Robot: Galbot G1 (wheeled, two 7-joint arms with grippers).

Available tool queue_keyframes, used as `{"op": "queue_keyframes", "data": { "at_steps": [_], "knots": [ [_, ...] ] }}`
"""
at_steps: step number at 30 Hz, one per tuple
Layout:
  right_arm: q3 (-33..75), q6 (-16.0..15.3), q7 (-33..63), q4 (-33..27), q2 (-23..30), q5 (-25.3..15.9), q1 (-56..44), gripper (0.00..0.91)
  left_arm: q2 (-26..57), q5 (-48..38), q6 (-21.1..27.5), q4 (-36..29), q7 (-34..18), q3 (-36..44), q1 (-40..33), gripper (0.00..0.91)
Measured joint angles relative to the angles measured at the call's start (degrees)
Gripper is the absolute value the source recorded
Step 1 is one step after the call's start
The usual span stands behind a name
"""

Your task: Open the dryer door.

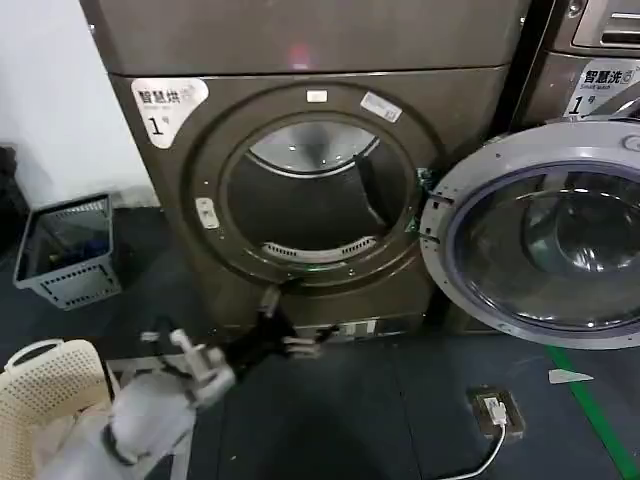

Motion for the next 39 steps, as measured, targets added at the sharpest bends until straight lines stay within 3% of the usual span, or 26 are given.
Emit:
{"op": "queue_keyframes", "data": {
  "at_steps": [5,14,23,31,39],
  "knots": [
    [0.05,0.14,-0.14,0.02,0.37,0.28,0.74,0.907,2.42,-4.12,2.89,0.38,-1.23,-7.54,8.06,0.907],
    [-0.34,0.1,-0.44,-0.48,0.45,0.66,1.94,0.907,5.56,-21.81,16.93,1.71,-8.89,-22.48,18.68,0.907],
    [-0.43,-0.44,-0.88,0.31,1.43,3.94,2.48,0.907,8.62,-43.05,32.24,3.99,-24.16,-34.86,24.53,0.907],
    [-0.44,-0.3,-1.48,1.03,2.82,5.61,2.8,0.907,12.11,-63.06,32.61,9.04,-41.98,-39.82,28.12,0.907],
    [-0.27,0.2,-1.52,0.95,2.91,6.9,3.23,0.907,15.91,-78.44,32.59,13.22,-53.68,-41.73,31.84,0.907]
  ]
}}
